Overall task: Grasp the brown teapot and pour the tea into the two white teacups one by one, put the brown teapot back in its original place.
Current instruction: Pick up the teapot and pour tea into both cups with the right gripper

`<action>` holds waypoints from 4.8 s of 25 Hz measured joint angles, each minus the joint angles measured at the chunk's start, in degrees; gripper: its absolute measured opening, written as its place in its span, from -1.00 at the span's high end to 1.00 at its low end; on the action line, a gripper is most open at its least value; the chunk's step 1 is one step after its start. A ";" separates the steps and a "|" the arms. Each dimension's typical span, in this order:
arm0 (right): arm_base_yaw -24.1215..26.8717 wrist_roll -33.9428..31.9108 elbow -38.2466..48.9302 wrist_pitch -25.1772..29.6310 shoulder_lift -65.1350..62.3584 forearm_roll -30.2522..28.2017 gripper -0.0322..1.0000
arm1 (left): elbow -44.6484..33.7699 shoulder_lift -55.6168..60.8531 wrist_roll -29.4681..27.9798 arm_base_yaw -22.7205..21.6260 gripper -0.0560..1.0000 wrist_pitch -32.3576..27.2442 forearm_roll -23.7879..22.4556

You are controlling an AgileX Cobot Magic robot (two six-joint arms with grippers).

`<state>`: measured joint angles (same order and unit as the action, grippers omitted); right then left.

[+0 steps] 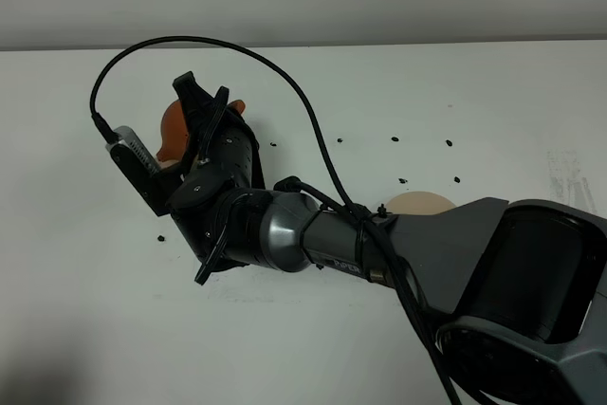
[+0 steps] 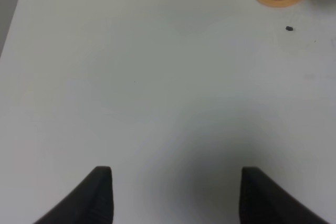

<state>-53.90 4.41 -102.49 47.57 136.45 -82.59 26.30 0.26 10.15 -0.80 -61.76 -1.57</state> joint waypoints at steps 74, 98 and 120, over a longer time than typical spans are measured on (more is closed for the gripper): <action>0.34 4.30 0.06 -0.88 0.00 -5.94 0.77 | 0.00 0.00 0.00 0.00 -0.06 0.00 0.00; 0.34 4.60 0.06 -0.88 0.00 -7.12 0.77 | 0.00 0.00 0.00 0.00 -0.06 0.00 0.00; 0.43 2.74 0.06 -0.82 0.00 -7.77 0.77 | 0.00 0.00 0.00 0.00 -0.06 0.00 0.00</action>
<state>-53.47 7.16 -102.43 46.75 136.45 -90.36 26.30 0.26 10.15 -0.80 -61.76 -1.57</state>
